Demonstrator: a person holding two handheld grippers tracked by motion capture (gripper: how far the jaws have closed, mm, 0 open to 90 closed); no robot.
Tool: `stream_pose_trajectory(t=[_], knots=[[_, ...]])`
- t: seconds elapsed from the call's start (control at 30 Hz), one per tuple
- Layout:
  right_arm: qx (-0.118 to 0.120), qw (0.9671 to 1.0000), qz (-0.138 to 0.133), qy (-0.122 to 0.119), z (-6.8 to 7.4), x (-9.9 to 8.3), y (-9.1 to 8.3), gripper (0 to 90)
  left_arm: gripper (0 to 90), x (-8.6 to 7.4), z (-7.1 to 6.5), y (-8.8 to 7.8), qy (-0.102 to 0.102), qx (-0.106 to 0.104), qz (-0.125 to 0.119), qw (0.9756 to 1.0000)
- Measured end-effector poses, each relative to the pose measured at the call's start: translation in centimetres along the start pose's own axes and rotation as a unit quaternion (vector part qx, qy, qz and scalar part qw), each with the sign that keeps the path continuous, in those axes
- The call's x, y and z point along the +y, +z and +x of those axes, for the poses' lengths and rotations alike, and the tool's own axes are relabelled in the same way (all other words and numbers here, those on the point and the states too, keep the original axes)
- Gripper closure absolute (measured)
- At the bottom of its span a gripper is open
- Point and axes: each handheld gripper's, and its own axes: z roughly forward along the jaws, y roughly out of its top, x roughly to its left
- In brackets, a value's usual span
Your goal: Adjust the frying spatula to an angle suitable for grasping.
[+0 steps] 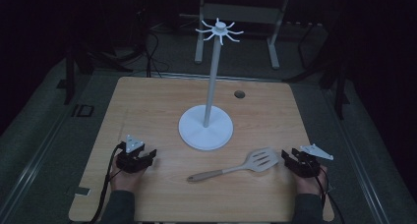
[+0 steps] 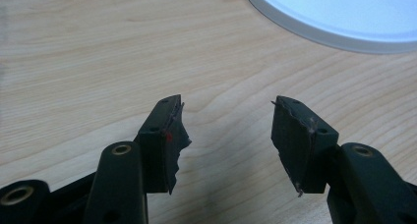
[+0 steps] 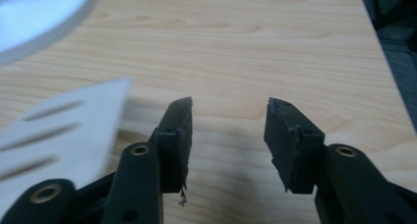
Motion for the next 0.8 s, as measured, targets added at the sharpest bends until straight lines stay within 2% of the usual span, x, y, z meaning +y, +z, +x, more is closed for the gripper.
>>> stream_pose_trajectory(t=[0.1, 0.23, 0.33, 0.47, 0.5, 0.53, 0.57, 0.67, 0.7, 0.73, 0.77, 0.8], knots=[[0.010, 0.9999, -0.005, -0.006, 0.4, 0.3, -0.2, 55.6, 46.3, 0.0, 0.2, -0.3, -0.005, 0.002, -0.007, 1.0000], [0.029, 0.9989, -0.022, -0.030, 1.8, 1.3, -0.8, 57.9, 47.0, -0.1, 0.5, -0.6, -0.018, 0.008, -0.015, 0.9997], [0.043, 0.9974, -0.031, -0.048, 2.7, 2.2, -1.1, 63.1, 47.7, -0.2, 0.8, -0.7, -0.028, 0.009, -0.018, 0.9994], [0.065, 0.9939, -0.028, -0.084, 4.1, 3.0, -0.9, 77.3, 48.2, -0.2, 0.7, -0.7, -0.028, 0.009, -0.020, 0.9994], [0.065, 0.9939, -0.028, -0.084, 4.1, 3.0, -0.9, 77.3, 48.3, -0.2, 0.7, -0.7, -0.028, 0.009, -0.020, 0.9994], [0.069, 0.9929, -0.025, -0.093, 4.4, 3.2, -0.8, 77.3, 48.3, -0.2, 0.7, -0.7, -0.028, 0.009, -0.020, 0.9994], [0.078, 0.9895, -0.012, -0.121, 5.2, 3.4, -0.3, 88.9, 49.1, -0.2, 0.5, -0.7, -0.021, 0.009, -0.017, 0.9996], [0.086, 0.9838, 0.008, -0.157, 6.3, 3.5, 0.3, 89.9, 49.7, -0.2, 0.4, -0.8, -0.018, 0.007, -0.019, 0.9996], [0.086, 0.9838, 0.008, -0.157, 6.3, 3.5, 0.3, 89.9, 49.6, -0.2, 0.4, -0.8, -0.018, 0.007, -0.019, 0.9996], [0.089, 0.9821, 0.017, -0.165, 6.6, 3.4, 0.5, 89.9, 49.6, -0.2, 0.4, -0.8, -0.017, 0.009, -0.019, 0.9996], [0.094, 0.9787, 0.032, -0.180, 7.1, 3.2, 0.9, 89.9, 49.6, -0.2, 0.4, -0.8, -0.016, 0.008, -0.018, 0.9997], [0.095, 0.9776, 0.038, -0.184, 7.2, 3.0, 1.0, 89.9, 49.5, -0.2, 0.4, -0.8, -0.017, 0.008, -0.018, 0.9997]])
